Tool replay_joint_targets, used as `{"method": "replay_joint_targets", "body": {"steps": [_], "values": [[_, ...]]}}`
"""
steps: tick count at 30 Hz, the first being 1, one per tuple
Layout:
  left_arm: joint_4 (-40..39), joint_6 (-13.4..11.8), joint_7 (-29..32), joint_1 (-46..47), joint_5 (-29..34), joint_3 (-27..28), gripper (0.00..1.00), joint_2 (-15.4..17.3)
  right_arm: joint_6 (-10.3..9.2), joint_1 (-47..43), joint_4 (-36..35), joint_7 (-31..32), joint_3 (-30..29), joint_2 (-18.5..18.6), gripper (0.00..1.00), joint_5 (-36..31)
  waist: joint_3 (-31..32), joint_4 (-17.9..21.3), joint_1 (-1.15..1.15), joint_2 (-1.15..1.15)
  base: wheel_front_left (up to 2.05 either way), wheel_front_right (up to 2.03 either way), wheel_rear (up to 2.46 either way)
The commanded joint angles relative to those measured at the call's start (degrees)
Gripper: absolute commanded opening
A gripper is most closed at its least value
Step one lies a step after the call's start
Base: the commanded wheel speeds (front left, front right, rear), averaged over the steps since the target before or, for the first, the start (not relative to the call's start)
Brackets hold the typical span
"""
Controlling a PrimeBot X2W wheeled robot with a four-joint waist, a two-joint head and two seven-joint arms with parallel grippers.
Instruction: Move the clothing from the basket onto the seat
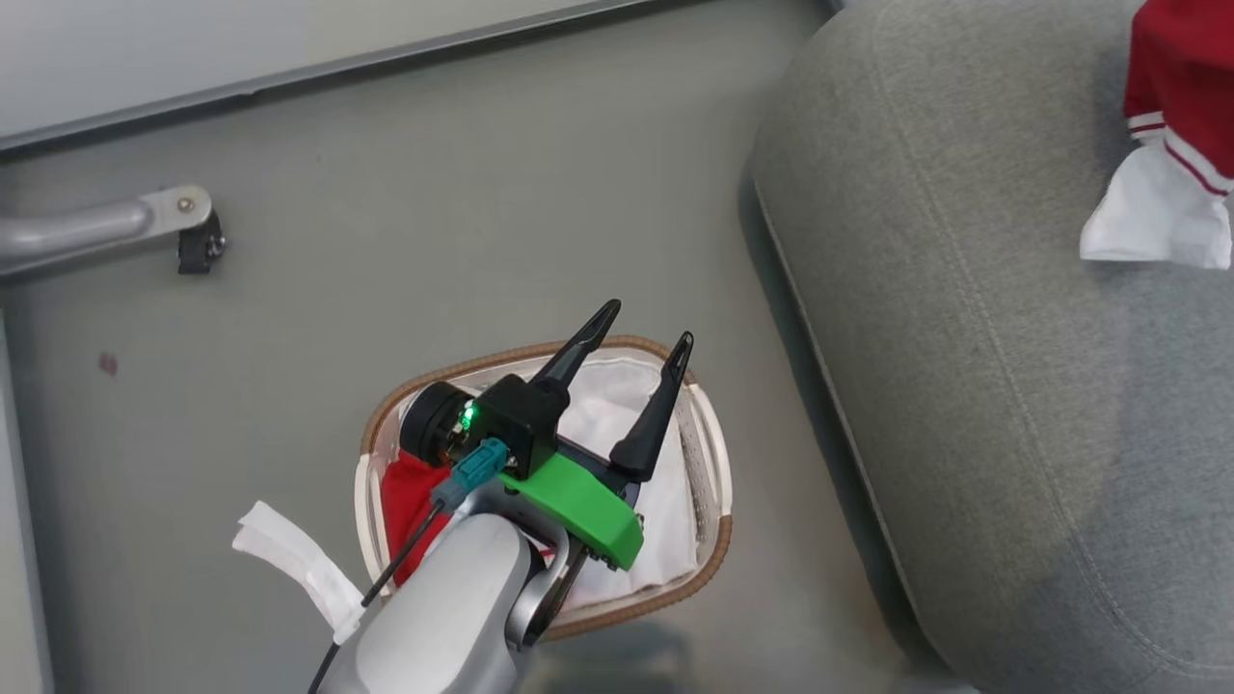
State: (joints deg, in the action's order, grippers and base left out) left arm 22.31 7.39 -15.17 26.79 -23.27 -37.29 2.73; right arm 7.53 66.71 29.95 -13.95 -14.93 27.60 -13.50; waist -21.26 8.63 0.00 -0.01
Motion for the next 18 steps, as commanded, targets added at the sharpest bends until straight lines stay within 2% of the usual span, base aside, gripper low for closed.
{"method": "replay_joint_targets", "body": {"steps": [1,10,14,18], "values": [[-0.4,0.2,0.0,1.4,0.8,0.3,1.00,0.3,-0.08,0.7,1.4,0.0,0.1,-0.1,0.00,-0.5,-5.4,-4.4,0.00,0.01,0.00,0.00,0.00],[-2.0,0.2,0.0,4.2,1.3,1.6,1.00,0.3,-0.08,-4.4,10.2,-1.1,-4.2,-1.3,0.00,-2.7,-12.6,-5.4,0.00,0.01,0.00,0.00,0.00],[-2.4,0.2,0.0,5.1,1.5,2.2,1.00,0.3,-0.08,-8.8,14.2,-1.2,-6.6,-3.4,0.00,-4.9,-14.5,-5.0,0.00,0.01,0.00,0.00,0.00],[-2.2,0.2,0.0,5.2,2.2,3.1,1.00,0.3,-0.08,-12.5,15.0,-1.3,-8.5,-5.8,0.00,-5.9,-15.7,-4.2,0.00,0.01,0.00,0.00,0.00]]}}
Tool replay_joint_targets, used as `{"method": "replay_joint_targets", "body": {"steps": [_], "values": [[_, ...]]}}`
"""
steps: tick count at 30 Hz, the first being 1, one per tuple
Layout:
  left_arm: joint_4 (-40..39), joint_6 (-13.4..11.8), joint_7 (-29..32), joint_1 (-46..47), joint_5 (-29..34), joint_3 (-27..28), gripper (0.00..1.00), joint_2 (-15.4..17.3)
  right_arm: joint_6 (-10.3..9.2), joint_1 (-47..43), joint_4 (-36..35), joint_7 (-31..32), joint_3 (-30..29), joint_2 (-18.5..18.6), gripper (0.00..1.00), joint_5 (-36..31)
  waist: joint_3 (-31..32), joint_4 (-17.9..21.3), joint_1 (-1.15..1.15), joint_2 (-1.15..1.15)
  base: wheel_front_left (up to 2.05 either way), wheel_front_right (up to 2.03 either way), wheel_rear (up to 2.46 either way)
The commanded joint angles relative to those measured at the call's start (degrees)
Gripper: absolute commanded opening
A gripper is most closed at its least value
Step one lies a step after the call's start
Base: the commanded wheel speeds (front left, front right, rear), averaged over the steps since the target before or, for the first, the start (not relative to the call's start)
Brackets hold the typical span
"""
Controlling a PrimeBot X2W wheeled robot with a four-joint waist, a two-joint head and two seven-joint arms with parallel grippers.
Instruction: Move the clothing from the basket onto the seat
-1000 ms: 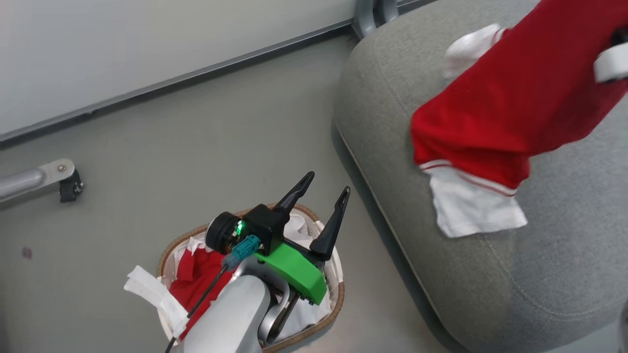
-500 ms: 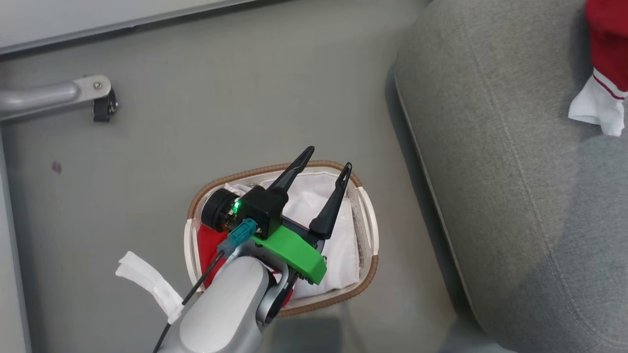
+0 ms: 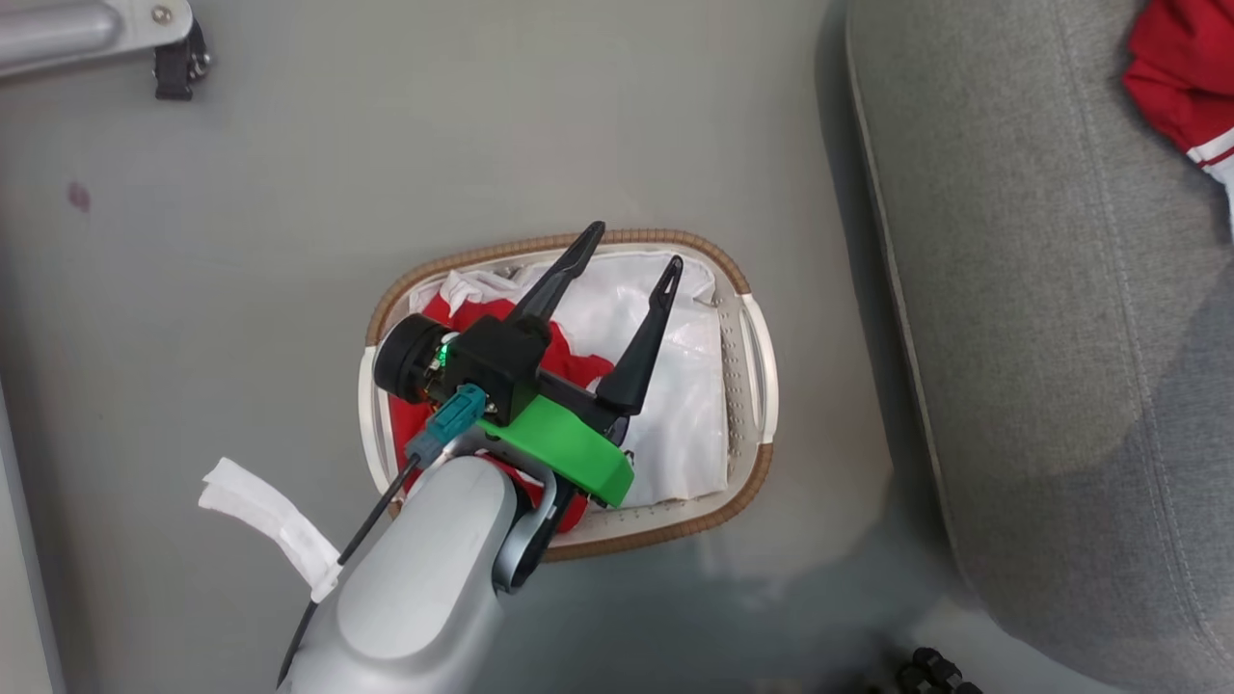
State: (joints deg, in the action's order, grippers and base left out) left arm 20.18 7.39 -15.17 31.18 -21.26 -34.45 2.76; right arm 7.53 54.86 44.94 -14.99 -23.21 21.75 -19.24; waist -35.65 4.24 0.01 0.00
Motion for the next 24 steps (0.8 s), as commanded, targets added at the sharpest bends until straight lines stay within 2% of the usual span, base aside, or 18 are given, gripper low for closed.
{"method": "replay_joint_targets", "body": {"steps": [1,5,7,8,9,24], "values": [[0.1,0.2,0.0,0.7,0.4,0.4,1.00,0.2,-0.08,-1.4,0.1,-0.3,-0.4,-0.3,0.00,-0.3,-1.4,0.4,-0.01,0.00,0.00,0.00,0.00],[0.4,0.2,0.0,0.0,1.0,1.3,1.00,0.4,-0.08,-3.6,-1.2,-0.3,-0.8,-1.1,0.00,-0.9,-1.5,1.3,-0.01,0.00,0.00,0.00,0.00],[0.5,0.2,0.0,-0.5,1.1,1.7,1.00,0.4,-0.08,-4.8,-2.3,-0.3,-1.0,-1.6,0.28,-0.9,-1.3,1.7,-0.01,0.00,0.00,0.00,0.00],[0.6,0.2,0.0,-0.7,1.2,1.8,1.00,0.5,-0.08,-5.5,-2.9,-0.3,-0.9,-1.8,0.82,-0.9,-1.1,1.9,-0.01,0.00,0.00,0.00,0.00],[0.7,0.2,0.0,-0.9,1.2,1.9,1.00,0.5,-0.08,-5.9,-3.6,-0.3,-1.0,-2.0,1.00,-0.8,-0.9,2.1,-0.01,0.00,0.00,0.00,0.00],[0.0,0.2,0.0,-3.9,-0.7,4.1,1.00,1.1,-0.08,-18.5,-11.6,-0.2,1.9,-4.8,1.00,2.9,7.3,3.6,-0.01,0.00,0.00,0.00,0.00]]}}
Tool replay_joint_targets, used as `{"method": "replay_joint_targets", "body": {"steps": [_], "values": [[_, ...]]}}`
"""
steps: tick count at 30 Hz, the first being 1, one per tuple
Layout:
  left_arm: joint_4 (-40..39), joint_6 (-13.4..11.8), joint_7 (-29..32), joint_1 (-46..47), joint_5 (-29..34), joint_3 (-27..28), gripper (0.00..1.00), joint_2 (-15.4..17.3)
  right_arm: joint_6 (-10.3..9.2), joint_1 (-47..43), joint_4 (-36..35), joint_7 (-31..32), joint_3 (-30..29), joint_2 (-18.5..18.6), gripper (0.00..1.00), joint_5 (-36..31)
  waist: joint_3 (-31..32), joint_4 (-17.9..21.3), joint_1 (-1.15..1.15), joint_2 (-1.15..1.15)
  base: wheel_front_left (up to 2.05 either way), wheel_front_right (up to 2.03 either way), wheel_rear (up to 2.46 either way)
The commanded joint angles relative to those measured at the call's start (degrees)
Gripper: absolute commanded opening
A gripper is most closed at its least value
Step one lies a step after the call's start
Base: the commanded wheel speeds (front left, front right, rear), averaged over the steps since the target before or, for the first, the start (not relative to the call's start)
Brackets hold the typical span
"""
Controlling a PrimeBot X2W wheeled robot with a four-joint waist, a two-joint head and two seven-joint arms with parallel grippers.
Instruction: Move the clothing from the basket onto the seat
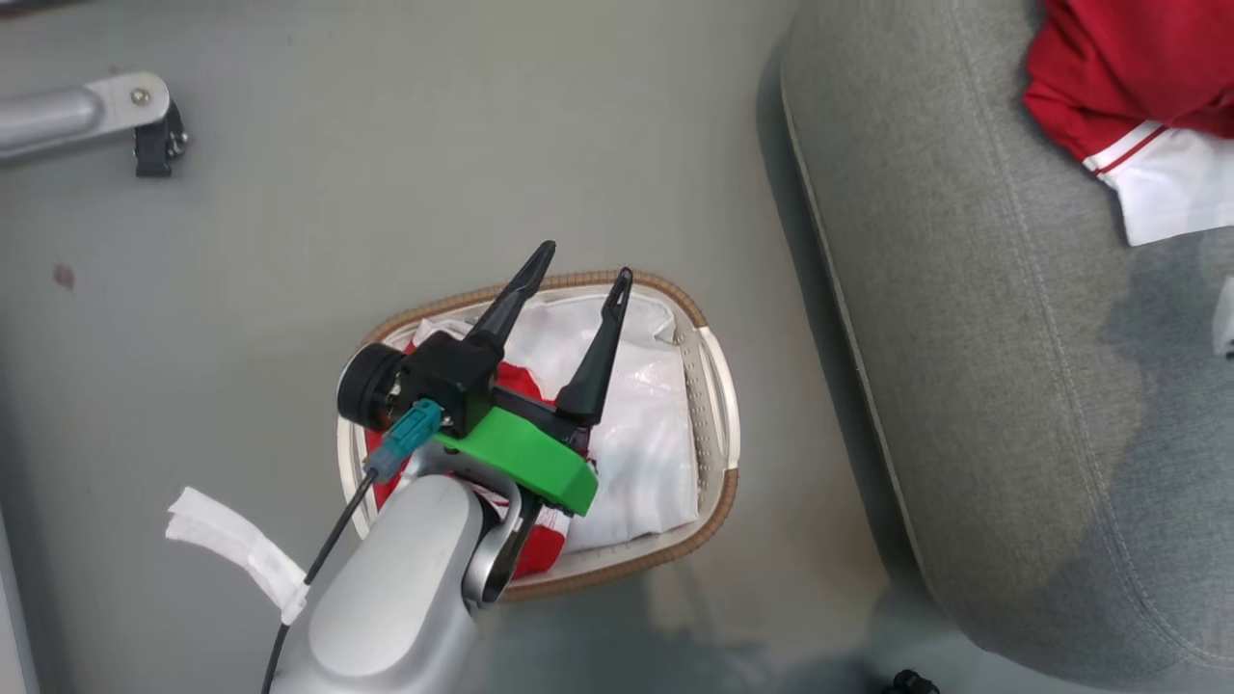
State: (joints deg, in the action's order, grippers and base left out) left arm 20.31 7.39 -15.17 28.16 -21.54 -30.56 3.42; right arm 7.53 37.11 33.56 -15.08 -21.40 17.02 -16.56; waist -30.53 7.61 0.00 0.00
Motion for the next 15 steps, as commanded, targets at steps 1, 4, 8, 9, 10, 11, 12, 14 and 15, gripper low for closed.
{"method": "replay_joint_targets", "body": {"steps": [1,4,8,9,10,11,12,14,15], "values": [[-0.1,0.2,0.0,-1.3,-0.5,0.6,1.00,0.4,-0.08,-1.5,-0.6,-0.1,0.4,-0.1,1.00,0.6,3.0,0.2,0.00,0.00,0.00,0.00,0.00],[-0.1,0.2,0.0,-2.5,-0.7,2.0,1.00,0.5,-0.08,-3.2,-1.3,-0.1,1.4,-0.2,1.00,1.3,5.6,-0.1,0.00,0.00,0.00,0.00,0.00],[-0.4,0.2,0.0,-4.9,-0.7,4.6,1.00,0.4,-0.08,-3.5,-2.2,-0.1,2.4,-0.4,1.00,2.2,9.5,-0.8,0.00,0.00,0.00,0.00,0.00],[-0.5,0.2,0.0,-5.6,-0.7,5.4,1.00,0.4,-0.08,-3.3,-2.3,-0.1,2.7,-0.7,1.00,2.4,10.5,-1.0,0.00,0.00,0.00,0.00,0.00],[-0.6,0.2,0.0,-6.2,-0.7,6.1,1.00,0.3,-0.08,-3.1,-2.5,-0.1,3.0,-0.9,1.00,2.6,11.4,-1.2,0.00,0.00,0.00,0.00,0.00],[-0.7,0.2,0.0,-6.9,-0.8,6.9,1.00,0.3,-0.08,-2.8,-2.5,-0.1,3.3,-1.0,1.00,2.7,12.4,-1.4,0.00,0.00,0.00,0.00,0.00],[-0.8,0.2,0.0,-7.4,-0.7,7.7,1.00,0.3,-0.08,-2.4,-2.7,-0.1,3.7,-1.5,1.00,3.0,13.2,-1.7,0.00,0.00,0.00,0.00,0.00],[-0.8,0.2,0.0,-8.9,-1.0,9.6,1.00,0.1,-0.08,-1.8,-3.0,-0.1,4.8,-2.9,1.00,3.4,14.9,-2.1,0.00,0.00,0.00,0.00,0.00],[-0.8,0.2,0.0,-9.7,-1.1,10.6,1.00,0.1,-0.08,-1.7,-3.0,-0.1,5.3,-3.4,1.00,3.9,15.9,-2.4,0.00,0.00,0.00,0.00,0.00]]}}
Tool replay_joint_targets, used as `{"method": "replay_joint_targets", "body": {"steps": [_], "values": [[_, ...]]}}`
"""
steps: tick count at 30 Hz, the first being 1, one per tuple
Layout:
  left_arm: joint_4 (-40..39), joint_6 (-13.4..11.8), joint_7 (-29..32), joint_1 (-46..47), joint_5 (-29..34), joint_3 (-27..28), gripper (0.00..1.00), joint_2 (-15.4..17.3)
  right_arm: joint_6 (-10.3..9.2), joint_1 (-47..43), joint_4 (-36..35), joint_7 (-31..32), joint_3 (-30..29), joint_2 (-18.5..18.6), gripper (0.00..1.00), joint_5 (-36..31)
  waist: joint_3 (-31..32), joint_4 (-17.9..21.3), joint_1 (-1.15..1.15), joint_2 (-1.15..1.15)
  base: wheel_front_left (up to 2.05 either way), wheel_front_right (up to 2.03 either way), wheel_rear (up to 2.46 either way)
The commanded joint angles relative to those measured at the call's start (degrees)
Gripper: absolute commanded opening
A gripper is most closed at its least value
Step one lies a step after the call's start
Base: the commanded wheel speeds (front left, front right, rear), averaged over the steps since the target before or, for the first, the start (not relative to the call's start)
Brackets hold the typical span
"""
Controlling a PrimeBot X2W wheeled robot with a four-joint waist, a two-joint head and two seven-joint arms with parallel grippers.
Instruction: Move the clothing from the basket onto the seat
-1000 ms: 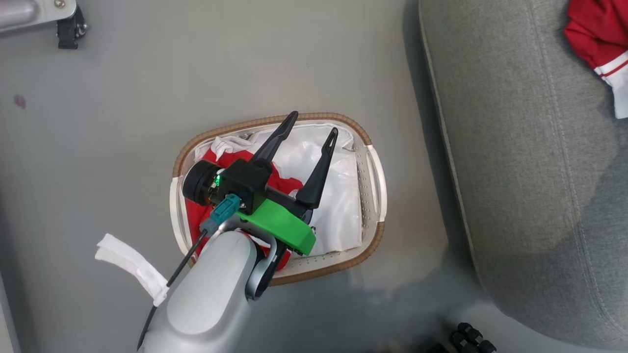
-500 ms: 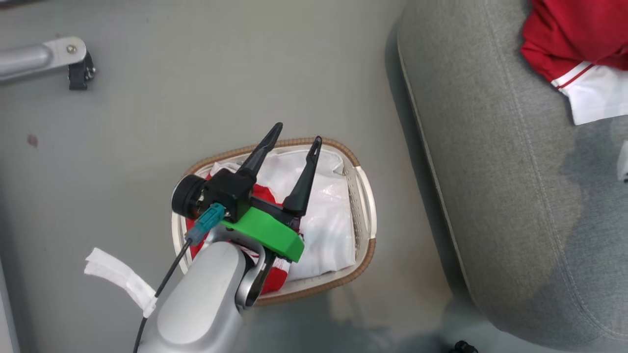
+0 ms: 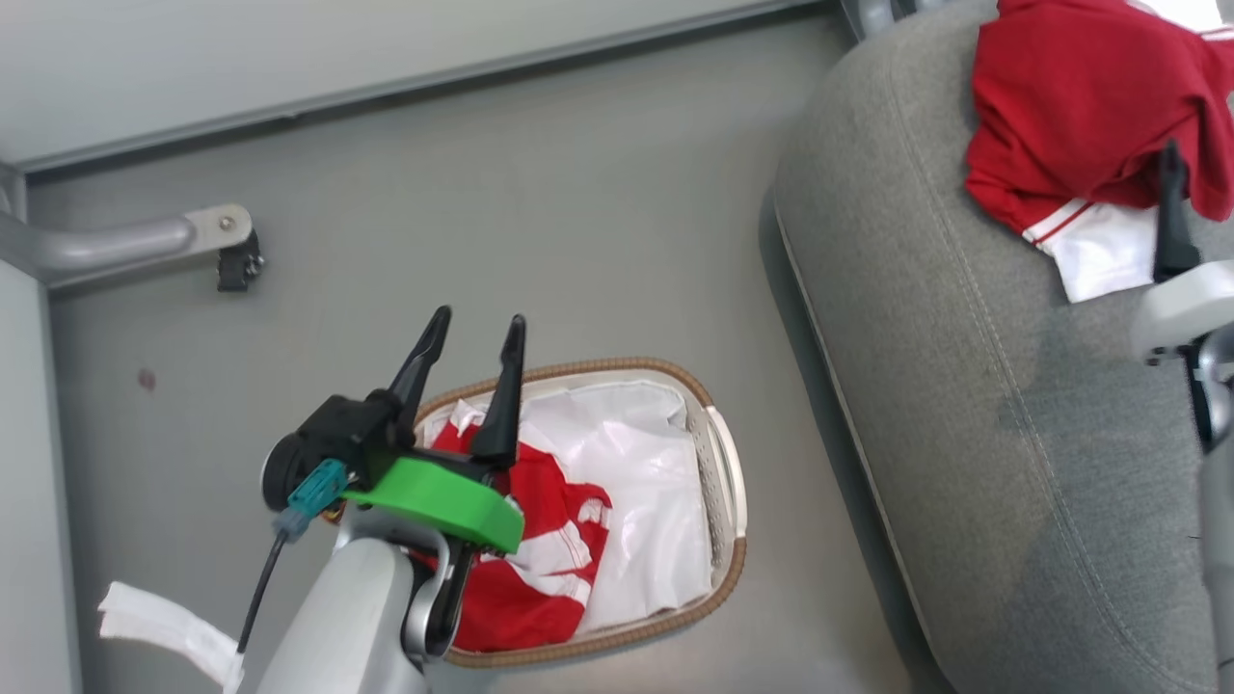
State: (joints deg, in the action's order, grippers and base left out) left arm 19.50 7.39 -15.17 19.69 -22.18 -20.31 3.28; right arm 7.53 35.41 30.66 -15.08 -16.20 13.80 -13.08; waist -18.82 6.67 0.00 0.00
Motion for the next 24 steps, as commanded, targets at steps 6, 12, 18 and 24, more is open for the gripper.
{"method": "replay_joint_targets", "body": {"steps": [6,12,18,24], "values": [[-0.2,0.2,0.0,-4.7,-0.3,5.5,1.00,-0.2,-0.08,-0.5,-1.1,-0.1,3.6,-4.9,1.00,3.2,8.2,-3.5,0.00,0.00,0.00,0.00,0.00],[-0.4,0.2,0.0,-8.3,-1.0,11.3,1.00,-0.3,-0.08,-4.6,-2.1,-0.1,7.7,-9.5,1.00,5.5,11.4,-4.8,0.00,0.00,0.00,0.00,0.00],[-0.1,0.1,0.0,-12.0,-1.7,15.4,1.00,-0.3,-0.08,-10.8,-3.7,-0.1,11.0,-10.8,1.00,9.3,13.5,-5.7,0.00,0.00,0.00,0.00,0.00],[-0.7,0.1,0.0,-16.0,-2.3,16.6,1.00,-0.3,-0.08,-17.7,-6.0,-0.1,14.6,-10.8,1.00,14.4,15.7,-6.1,0.00,0.00,0.00,0.00,0.00]]}}
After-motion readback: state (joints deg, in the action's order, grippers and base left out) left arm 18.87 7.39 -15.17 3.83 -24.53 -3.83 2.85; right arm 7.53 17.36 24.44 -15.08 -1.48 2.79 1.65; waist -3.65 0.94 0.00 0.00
